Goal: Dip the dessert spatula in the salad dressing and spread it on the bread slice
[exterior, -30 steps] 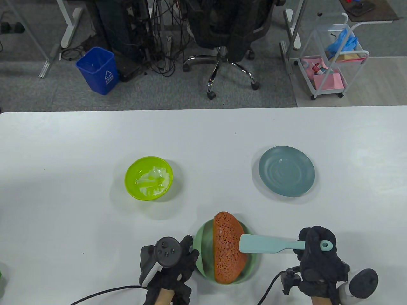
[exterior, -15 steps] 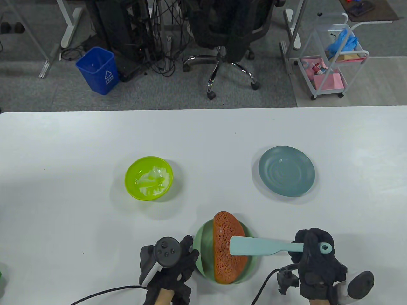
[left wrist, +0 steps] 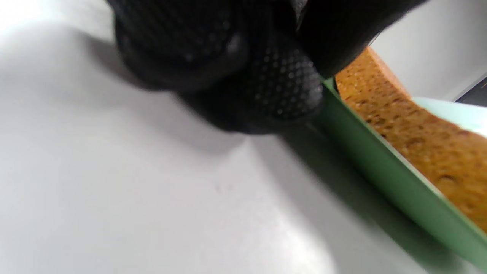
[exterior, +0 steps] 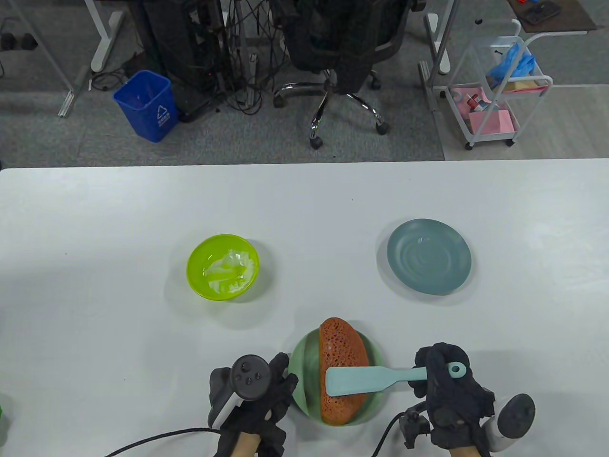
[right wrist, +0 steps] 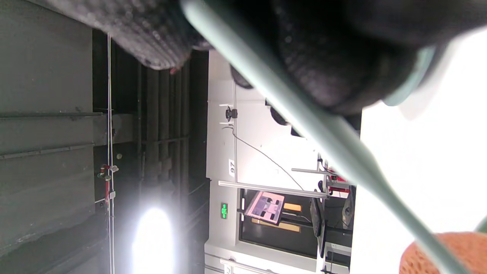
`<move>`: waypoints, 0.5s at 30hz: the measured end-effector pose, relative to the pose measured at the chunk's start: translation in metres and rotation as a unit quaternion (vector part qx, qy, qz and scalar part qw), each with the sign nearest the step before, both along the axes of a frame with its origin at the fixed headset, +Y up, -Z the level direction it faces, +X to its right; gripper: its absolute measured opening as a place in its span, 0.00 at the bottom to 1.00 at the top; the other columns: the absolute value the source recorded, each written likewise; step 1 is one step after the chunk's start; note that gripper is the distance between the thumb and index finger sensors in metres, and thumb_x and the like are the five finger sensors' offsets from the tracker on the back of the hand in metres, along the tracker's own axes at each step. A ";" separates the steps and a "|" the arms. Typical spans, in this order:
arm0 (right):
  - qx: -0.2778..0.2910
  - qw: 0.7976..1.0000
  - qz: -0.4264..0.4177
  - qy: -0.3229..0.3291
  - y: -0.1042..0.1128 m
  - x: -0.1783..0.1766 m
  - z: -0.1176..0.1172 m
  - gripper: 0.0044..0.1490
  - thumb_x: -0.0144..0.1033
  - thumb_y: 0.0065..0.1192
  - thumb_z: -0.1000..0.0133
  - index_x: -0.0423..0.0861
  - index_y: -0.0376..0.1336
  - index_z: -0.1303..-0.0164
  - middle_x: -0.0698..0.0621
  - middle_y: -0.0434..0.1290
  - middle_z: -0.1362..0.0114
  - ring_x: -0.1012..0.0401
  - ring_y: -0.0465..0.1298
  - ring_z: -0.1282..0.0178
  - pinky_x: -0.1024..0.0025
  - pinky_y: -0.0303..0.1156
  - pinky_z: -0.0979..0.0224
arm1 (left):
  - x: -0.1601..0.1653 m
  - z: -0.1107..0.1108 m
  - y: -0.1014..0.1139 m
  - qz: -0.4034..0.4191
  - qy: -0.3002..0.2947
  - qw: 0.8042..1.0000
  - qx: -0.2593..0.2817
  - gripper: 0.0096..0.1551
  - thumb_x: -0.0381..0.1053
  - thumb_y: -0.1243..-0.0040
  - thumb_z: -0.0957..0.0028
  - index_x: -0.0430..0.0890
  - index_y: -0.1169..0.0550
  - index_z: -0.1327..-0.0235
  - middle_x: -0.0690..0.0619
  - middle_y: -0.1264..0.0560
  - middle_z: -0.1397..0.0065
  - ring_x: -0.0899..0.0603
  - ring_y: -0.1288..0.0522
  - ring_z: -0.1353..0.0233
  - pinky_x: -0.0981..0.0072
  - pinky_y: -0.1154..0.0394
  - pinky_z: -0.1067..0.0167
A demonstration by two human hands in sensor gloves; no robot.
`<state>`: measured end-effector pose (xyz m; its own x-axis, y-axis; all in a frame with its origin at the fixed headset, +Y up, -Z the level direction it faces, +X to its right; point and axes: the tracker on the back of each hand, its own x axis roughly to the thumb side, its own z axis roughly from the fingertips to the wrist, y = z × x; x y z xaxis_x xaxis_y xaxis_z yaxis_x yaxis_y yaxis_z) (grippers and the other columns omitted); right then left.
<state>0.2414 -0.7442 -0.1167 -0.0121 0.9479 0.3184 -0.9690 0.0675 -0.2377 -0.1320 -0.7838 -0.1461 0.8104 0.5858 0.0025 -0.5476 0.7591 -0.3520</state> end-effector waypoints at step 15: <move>0.010 0.999 0.015 -0.042 0.012 0.019 0.006 0.21 0.45 0.63 0.38 0.44 0.62 0.43 0.40 0.72 0.44 0.42 0.79 0.66 0.57 0.77 0.70 | 0.000 0.000 0.000 0.003 0.001 1.000 -0.002 0.34 0.54 0.37 0.36 0.36 0.29 0.23 0.54 0.14 0.54 0.54 0.11 0.66 0.69 0.12 0.66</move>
